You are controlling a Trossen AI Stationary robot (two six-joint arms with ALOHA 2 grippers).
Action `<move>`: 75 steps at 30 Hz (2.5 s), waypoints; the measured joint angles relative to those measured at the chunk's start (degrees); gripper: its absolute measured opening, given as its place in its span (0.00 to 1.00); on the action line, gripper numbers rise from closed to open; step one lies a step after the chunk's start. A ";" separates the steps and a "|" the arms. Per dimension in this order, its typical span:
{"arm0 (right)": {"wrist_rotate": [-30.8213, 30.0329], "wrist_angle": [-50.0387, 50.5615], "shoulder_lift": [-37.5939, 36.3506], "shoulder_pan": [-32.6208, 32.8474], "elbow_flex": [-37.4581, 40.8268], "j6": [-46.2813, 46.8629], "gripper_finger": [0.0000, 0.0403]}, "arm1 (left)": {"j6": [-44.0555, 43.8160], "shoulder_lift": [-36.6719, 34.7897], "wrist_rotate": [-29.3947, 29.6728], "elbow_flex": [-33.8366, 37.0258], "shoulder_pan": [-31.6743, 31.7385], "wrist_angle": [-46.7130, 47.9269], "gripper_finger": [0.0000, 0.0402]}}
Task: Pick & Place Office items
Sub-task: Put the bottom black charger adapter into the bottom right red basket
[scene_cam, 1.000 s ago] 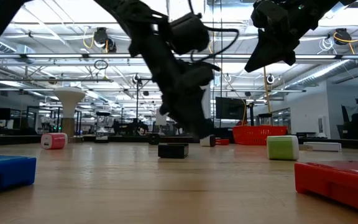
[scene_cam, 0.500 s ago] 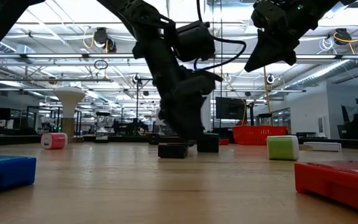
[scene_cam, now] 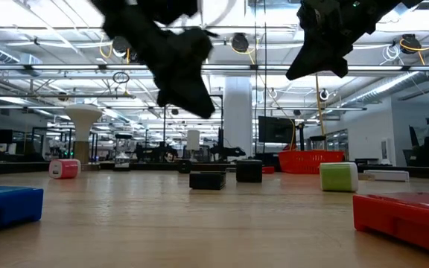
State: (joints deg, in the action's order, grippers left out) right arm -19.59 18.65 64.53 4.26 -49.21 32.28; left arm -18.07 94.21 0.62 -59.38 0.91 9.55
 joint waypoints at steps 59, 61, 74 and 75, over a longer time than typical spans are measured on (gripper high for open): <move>21.13 24.29 47.09 -8.57 -38.29 -15.58 0.71 | -2.03 -18.54 7.06 46.10 -3.46 -64.11 0.03; 21.17 26.50 48.47 -8.39 -37.99 -16.67 0.70 | -2.06 -18.55 7.09 46.08 -3.46 -63.73 0.05; 21.18 24.12 48.98 -7.90 -38.05 -21.45 0.60 | -2.62 -18.53 7.56 46.08 -3.46 -63.48 0.05; 21.20 23.93 49.02 -7.90 -38.05 -21.45 0.59 | -2.62 -18.53 7.55 46.08 -3.46 -63.46 0.05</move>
State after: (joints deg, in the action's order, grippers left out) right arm 1.62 42.59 113.55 -3.64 -87.26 10.83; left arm -20.69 75.68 8.17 -13.30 -2.55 -53.91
